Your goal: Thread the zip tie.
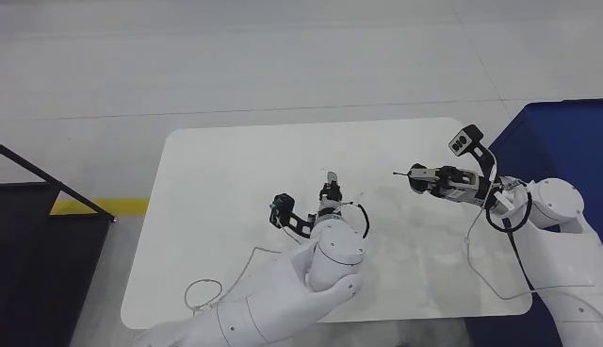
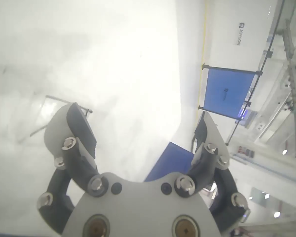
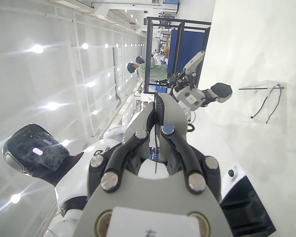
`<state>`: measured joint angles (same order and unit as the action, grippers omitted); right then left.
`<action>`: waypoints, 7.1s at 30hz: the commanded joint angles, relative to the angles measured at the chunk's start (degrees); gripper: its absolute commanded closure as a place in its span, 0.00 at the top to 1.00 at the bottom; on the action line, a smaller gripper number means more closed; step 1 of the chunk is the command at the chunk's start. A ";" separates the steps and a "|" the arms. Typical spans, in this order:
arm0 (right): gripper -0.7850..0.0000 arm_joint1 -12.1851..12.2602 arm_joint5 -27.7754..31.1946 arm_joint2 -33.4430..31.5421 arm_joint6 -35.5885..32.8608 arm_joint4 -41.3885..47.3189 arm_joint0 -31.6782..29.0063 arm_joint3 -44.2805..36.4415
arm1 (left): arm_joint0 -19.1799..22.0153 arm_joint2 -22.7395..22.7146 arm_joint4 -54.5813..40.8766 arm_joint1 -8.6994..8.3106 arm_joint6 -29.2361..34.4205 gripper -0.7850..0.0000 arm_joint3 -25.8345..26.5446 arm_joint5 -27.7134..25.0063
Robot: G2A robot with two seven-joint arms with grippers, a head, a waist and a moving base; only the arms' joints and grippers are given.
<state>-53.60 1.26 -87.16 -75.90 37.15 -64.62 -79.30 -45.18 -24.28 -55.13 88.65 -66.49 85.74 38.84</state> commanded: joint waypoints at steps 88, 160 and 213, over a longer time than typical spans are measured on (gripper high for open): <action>0.00 0.00 0.00 0.00 0.00 0.00 0.00 0.00 | 15.60 10.91 7.87 13.57 36.99 0.20 -32.38 19.16; 0.00 0.00 0.00 0.00 0.00 0.00 0.00 0.00 | 14.66 14.54 -5.27 10.30 20.21 0.24 -26.68 19.16; 0.00 0.00 0.00 0.00 0.00 0.00 0.00 0.00 | 14.38 14.54 -3.43 11.56 20.20 0.27 -26.44 19.16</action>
<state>-53.60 1.26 -87.16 -75.90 37.15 -64.62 -79.30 -30.48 -9.73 -59.33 100.42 -46.29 58.92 58.00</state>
